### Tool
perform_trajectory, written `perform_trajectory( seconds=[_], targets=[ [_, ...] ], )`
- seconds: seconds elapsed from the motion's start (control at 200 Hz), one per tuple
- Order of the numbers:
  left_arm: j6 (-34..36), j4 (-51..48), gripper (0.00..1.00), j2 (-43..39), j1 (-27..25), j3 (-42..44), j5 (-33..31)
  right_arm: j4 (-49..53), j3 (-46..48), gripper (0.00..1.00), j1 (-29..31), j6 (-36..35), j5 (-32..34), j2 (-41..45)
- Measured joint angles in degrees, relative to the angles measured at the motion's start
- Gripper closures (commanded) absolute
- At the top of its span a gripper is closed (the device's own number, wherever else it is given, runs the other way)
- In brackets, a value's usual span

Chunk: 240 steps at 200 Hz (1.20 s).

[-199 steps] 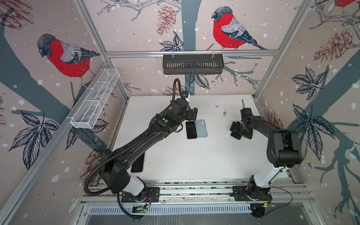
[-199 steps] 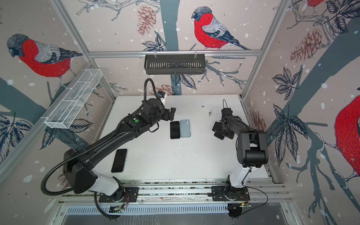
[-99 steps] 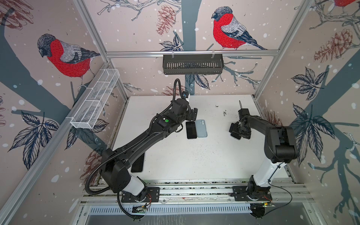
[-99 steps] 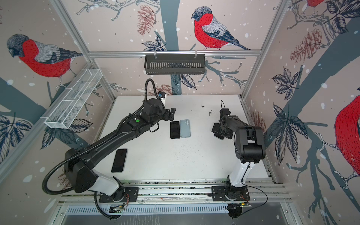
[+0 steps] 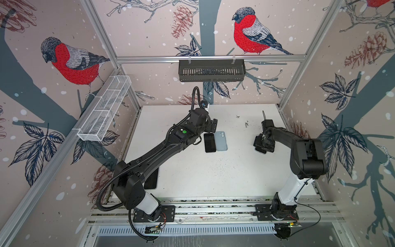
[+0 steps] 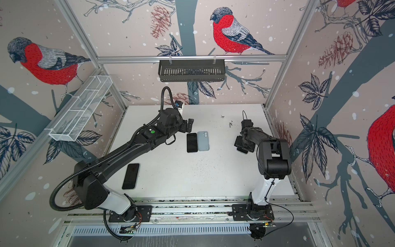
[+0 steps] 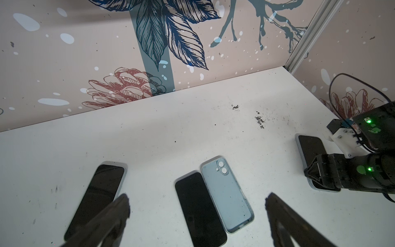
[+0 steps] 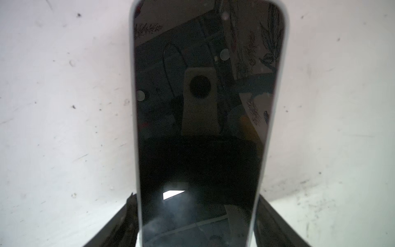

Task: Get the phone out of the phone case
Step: 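Lift the grasped phone with the right gripper and carry it toward the left gripper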

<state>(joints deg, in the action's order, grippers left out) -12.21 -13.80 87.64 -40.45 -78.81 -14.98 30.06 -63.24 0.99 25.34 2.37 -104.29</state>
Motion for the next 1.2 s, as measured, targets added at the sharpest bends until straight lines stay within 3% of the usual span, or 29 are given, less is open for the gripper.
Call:
perform_trajectory(
  seconds=[0.605,1.201],
  targets=[
    [-2.16,0.02,0.02,3.10,0.94,-1.36,3.52,-5.60,7.41,0.49,1.73,0.22,-3.54,7.82],
    [-8.68,1.66,0.02,10.60,3.30,-5.99,21.22,-18.97,16.70,0.57,14.05,1.57,-1.31,24.26]
  ],
)
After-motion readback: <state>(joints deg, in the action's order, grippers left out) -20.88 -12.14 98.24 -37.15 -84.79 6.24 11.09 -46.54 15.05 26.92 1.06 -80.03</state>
